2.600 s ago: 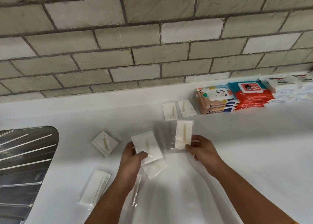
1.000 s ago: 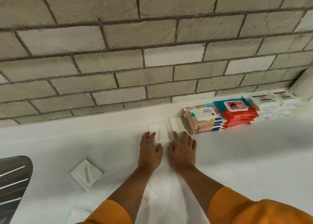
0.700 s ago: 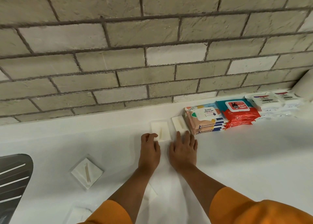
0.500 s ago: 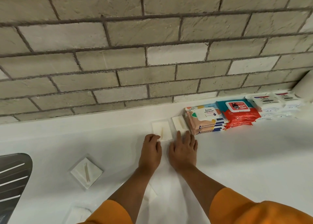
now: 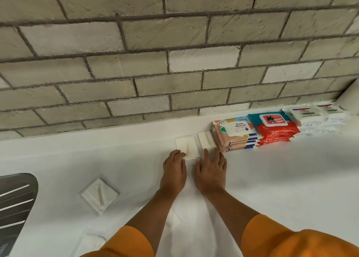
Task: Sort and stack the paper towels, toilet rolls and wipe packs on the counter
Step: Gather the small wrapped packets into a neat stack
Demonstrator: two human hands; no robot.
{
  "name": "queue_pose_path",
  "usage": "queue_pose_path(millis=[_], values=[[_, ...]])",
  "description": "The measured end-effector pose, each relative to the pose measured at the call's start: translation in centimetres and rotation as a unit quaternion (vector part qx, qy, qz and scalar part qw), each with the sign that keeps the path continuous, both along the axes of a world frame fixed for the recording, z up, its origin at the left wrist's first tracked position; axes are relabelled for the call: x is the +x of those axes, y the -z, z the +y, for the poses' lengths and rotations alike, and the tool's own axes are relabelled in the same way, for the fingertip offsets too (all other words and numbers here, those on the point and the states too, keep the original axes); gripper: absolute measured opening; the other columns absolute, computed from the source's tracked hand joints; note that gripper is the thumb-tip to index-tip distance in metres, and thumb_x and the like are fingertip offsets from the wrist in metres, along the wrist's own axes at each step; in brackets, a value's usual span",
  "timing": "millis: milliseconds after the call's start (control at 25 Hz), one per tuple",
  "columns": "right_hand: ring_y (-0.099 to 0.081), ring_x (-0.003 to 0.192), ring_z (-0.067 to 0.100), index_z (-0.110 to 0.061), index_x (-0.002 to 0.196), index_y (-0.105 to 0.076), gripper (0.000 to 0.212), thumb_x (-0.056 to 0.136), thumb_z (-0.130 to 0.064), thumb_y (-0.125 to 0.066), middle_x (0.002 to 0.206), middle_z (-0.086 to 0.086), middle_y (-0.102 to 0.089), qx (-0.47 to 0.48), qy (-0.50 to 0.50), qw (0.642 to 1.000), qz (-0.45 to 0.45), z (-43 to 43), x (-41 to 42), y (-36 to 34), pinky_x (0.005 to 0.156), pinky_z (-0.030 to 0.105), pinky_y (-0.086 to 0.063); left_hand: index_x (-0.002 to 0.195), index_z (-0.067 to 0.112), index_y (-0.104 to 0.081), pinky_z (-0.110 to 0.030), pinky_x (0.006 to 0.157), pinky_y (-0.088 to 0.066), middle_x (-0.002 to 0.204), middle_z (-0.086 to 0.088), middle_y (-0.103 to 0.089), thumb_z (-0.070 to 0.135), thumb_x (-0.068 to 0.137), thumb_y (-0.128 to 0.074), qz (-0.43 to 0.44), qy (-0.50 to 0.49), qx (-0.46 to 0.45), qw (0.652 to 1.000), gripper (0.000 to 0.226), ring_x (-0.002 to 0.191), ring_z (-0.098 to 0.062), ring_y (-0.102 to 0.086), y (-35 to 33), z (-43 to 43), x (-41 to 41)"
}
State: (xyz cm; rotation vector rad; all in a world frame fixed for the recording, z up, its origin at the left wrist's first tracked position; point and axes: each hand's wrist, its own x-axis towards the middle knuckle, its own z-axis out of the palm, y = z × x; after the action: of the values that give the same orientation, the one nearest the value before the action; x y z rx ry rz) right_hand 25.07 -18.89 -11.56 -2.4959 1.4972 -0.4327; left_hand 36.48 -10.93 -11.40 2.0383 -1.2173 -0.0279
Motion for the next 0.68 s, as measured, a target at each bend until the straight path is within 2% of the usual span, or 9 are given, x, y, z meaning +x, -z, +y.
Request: queue_pose_path(millis=[160,280,520,560,640,680], values=[[-0.047,0.127,0.038,-0.011,0.133,-0.05,0.045,0.096,-0.035,-0.048,0.14,0.019,-0.051,-0.02,0.002,0.999,-0.033,0.1,-0.3,0.1,0.109,0.052,-0.043,0.121,0.009,-0.064,-0.039,0.103,-0.05,0.128,-0.01,-0.057,0.012,0.095,-0.061,0.033,-0.019,-0.017,0.999,0.026,0.12,-0.026,-0.057,-0.1,0.1,0.1],[-0.047,0.127,0.038,-0.011,0.132,-0.05,0.044,0.094,-0.033,-0.05,0.139,0.019,-0.051,-0.023,0.002,0.999,-0.038,0.1,-0.3,0.1,0.109,0.052,-0.043,0.121,0.011,-0.064,-0.039,0.102,-0.051,0.128,-0.008,-0.056,0.015,0.096,-0.061,0.044,-0.012,-0.007,0.999,0.026,0.117,-0.025,-0.058,-0.3,0.2,0.1],[-0.047,0.125,0.038,-0.01,0.13,-0.05,0.043,0.092,-0.029,-0.054,0.137,0.019,-0.052,-0.018,0.001,0.997,-0.072,0.3,-0.5,-0.1,0.107,0.052,-0.044,0.126,0.01,-0.063,-0.043,0.108,-0.047,0.138,-0.009,-0.055,0.015,0.098,-0.057,0.044,0.019,-0.002,0.999,0.03,0.129,-0.027,-0.054,0.0,0.2,0.3],[-0.046,0.124,0.038,-0.011,0.13,-0.051,0.043,0.091,-0.029,-0.053,0.136,0.018,-0.052,-0.012,0.001,0.997,-0.082,0.4,-0.6,-0.2,0.106,0.052,-0.045,0.127,0.01,-0.062,-0.038,0.111,-0.045,0.139,-0.009,-0.054,0.014,0.098,-0.057,0.051,0.019,-0.003,0.999,0.03,0.13,-0.026,-0.052,0.0,0.2,0.3],[-0.045,0.121,0.037,-0.01,0.129,-0.053,0.044,0.089,-0.029,-0.049,0.135,0.018,-0.051,0.001,-0.002,0.994,-0.111,0.5,-0.9,-0.3,0.103,0.052,-0.046,0.128,0.009,-0.06,-0.015,0.111,-0.034,0.138,-0.009,-0.052,0.011,0.098,-0.058,0.077,0.008,-0.008,0.997,0.03,0.131,-0.022,-0.05,-0.5,0.5,0.3],[-0.045,0.12,0.037,-0.009,0.129,-0.054,0.046,0.088,-0.029,-0.046,0.133,0.018,-0.052,0.009,-0.001,0.992,-0.128,0.7,-1.1,-0.4,0.102,0.052,-0.047,0.128,0.008,-0.059,-0.004,0.106,-0.028,0.137,-0.008,-0.051,0.009,0.097,-0.058,0.094,0.001,-0.01,0.995,0.031,0.13,-0.021,-0.05,-0.9,0.7,0.3]])
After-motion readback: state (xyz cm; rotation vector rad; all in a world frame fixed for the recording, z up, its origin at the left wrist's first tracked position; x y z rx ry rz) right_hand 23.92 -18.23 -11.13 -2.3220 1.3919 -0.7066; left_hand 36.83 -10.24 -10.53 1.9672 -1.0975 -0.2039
